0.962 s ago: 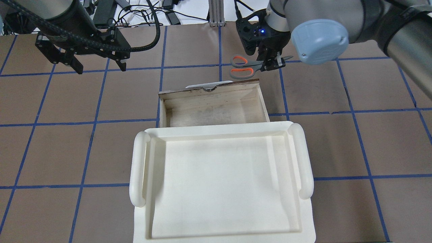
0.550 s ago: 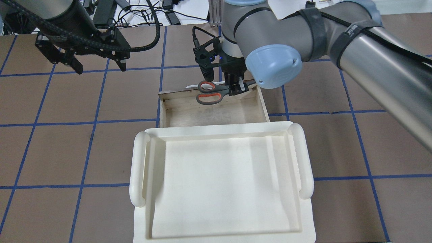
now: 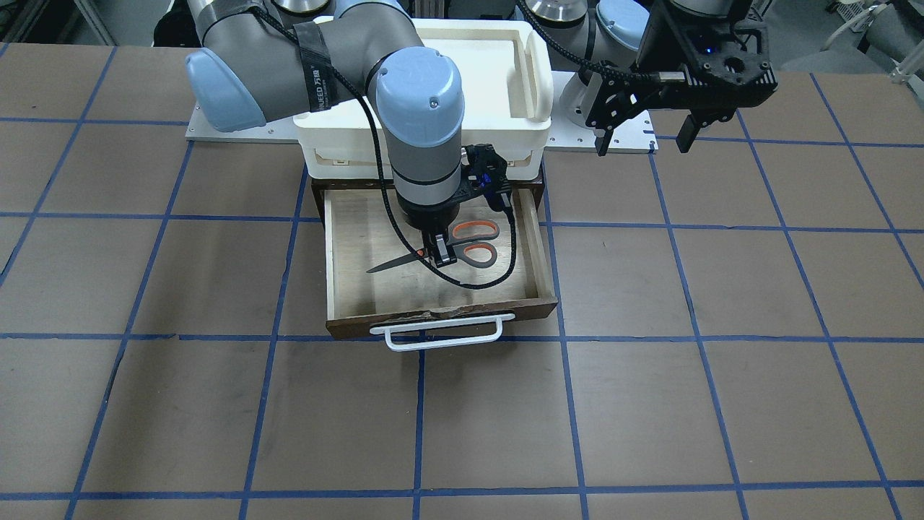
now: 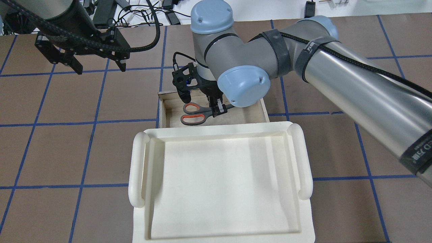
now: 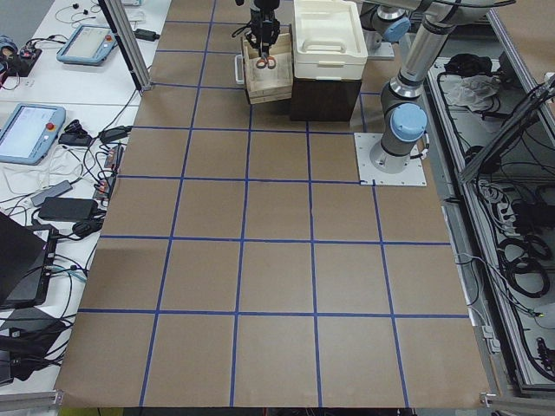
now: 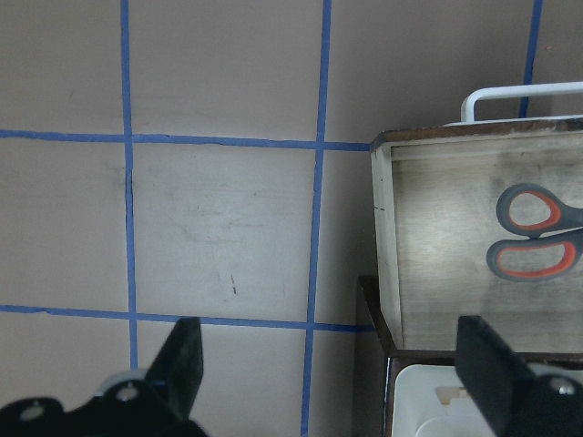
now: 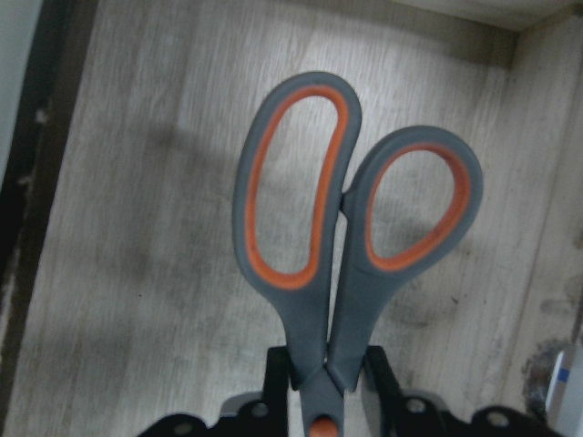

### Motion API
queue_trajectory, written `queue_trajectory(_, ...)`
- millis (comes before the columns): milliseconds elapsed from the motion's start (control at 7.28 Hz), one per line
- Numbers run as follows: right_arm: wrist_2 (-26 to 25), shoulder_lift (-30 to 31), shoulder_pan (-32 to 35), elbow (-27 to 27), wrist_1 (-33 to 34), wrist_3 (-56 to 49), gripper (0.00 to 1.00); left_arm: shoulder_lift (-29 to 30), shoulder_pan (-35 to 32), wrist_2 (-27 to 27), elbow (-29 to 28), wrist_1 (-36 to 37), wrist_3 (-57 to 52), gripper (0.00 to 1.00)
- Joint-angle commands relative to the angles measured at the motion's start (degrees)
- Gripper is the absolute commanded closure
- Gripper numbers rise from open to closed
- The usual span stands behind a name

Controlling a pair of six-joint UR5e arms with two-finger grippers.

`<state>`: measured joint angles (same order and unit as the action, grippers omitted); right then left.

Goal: Put scissors in drawer and close it
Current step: 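Lower the scissors into the drawer and open the right gripper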

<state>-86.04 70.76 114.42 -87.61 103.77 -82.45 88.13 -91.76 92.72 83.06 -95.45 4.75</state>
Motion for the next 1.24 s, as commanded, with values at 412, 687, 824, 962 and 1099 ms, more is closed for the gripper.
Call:
queue_trajectory(412,-0.2,-1.1,0.1,-0.2,-0.8,8.9,1.00,-0.4,0.0,-0.1,0.5,-0.1,0.0,0.00)
queue_trajectory(687,0.4,-1.2,0.0,-0.2,-0.1,11.4,0.48,-0.9,0.0,0.0,1.0,-0.1,0.0,0.00)
queue_trajectory(824,1.0,-1.2,0.0,-0.2,-0.2,18.0,0.04,-1.0,0.0,-0.1,1.1,0.0,0.0,0.00)
queue_trajectory(962,0.8,-0.6,0.0,-0.1,-0.3,22.2,0.00,-1.0,0.0,-0.1,1.2,0.3,0.0,0.00)
queue_trajectory(1099,-0.1,0.1,-0.4,0.3,-0.2,24.3,0.00,-1.0,0.0,-0.1,1.3,0.3,0.0,0.00)
